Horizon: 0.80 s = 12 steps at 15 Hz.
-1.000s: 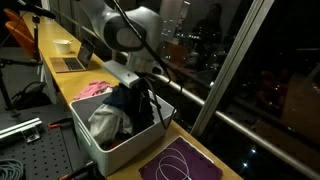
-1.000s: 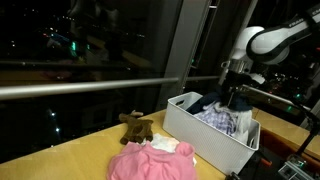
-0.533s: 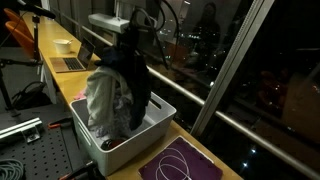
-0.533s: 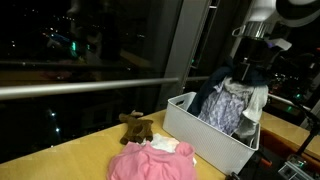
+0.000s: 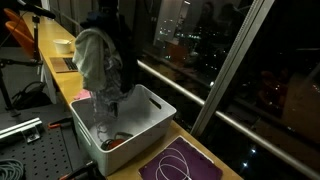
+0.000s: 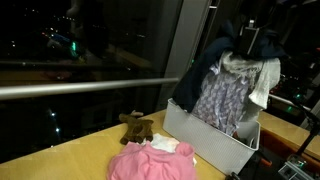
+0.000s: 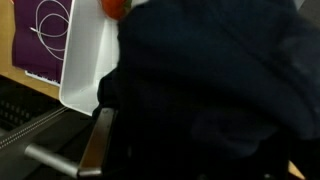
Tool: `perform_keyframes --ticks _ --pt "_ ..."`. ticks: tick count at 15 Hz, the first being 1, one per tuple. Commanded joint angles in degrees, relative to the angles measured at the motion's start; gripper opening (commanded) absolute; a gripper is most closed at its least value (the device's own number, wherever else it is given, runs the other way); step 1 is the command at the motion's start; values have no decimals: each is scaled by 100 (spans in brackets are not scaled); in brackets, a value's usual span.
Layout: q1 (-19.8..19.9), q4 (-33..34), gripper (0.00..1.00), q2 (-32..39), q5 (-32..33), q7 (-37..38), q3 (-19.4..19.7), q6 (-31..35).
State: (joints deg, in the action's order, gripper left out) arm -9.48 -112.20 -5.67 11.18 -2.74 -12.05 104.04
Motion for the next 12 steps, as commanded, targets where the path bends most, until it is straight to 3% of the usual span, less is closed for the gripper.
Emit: perform_keyframes --ticks 1,7,12 --pt "-391 1236 5 350 424 340 -413 -924" --pt "-966 2834 5 1080 1090 502 -883 -1816" --pt "-1193 3169 5 1601 1260 431 -794 -1873"
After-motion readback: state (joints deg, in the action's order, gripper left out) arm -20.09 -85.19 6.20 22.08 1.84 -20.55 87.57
